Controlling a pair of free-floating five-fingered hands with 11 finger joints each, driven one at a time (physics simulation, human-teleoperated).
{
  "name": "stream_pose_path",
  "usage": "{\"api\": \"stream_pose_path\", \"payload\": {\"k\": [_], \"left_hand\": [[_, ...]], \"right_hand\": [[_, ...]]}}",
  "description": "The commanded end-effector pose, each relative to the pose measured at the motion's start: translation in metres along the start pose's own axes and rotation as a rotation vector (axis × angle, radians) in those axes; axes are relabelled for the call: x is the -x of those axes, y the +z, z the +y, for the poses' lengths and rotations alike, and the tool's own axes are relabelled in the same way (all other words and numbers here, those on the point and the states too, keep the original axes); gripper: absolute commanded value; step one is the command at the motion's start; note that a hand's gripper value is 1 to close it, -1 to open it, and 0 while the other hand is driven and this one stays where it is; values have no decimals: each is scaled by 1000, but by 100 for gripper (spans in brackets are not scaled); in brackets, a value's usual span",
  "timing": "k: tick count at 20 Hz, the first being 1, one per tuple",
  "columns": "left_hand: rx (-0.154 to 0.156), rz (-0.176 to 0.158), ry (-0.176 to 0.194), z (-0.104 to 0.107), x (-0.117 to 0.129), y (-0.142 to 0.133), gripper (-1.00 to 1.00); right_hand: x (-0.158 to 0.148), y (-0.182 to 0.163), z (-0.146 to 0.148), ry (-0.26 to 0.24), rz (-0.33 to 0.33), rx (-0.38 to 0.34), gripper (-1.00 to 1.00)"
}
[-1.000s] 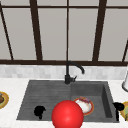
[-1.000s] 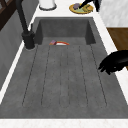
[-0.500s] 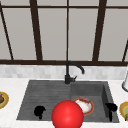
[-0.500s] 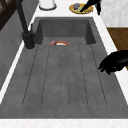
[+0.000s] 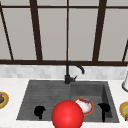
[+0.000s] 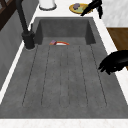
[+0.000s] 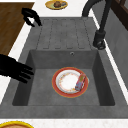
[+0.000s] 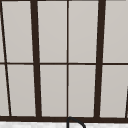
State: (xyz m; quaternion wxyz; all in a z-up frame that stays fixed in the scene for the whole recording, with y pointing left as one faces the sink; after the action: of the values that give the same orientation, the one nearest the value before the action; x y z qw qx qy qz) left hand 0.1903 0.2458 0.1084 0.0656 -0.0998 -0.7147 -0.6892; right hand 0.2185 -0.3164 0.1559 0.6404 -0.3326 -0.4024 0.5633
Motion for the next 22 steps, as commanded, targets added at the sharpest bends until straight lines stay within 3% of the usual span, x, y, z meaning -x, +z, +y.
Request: {"api": "stream_pose_path", "payload": {"k": [1, 6, 11, 12, 13, 17, 19, 20, 22], "left_hand": [[0, 0, 0, 0, 0, 0, 0], [0, 0, 0, 0, 0, 0, 0], [0, 0, 0, 0, 0, 0, 0], [0, 0, 0, 0, 0, 0, 0], [0, 0, 0, 0, 0, 0, 0], [0, 0, 0, 0, 0, 0, 0], [0, 0, 0, 0, 0, 0, 0], [0, 0, 0, 0, 0, 0, 0], [0, 0, 0, 0, 0, 0, 0]], "right_hand": [[-21, -2, 6, -15, -48, -7, -100], [-47, 3, 25, 23, -90, -6, -100], [-70, 12, 31, 87, -56, 81, -100], [-60, 13, 26, -2, -55, 62, -100], [-63, 5, 27, -6, -64, -15, -100], [-77, 2, 39, 3, -92, -25, -100], [-71, 7, 31, -5, -111, -2, -100], [-74, 11, 33, 31, -113, 36, -100], [-85, -13, 12, 21, -58, 52, -100]]}}
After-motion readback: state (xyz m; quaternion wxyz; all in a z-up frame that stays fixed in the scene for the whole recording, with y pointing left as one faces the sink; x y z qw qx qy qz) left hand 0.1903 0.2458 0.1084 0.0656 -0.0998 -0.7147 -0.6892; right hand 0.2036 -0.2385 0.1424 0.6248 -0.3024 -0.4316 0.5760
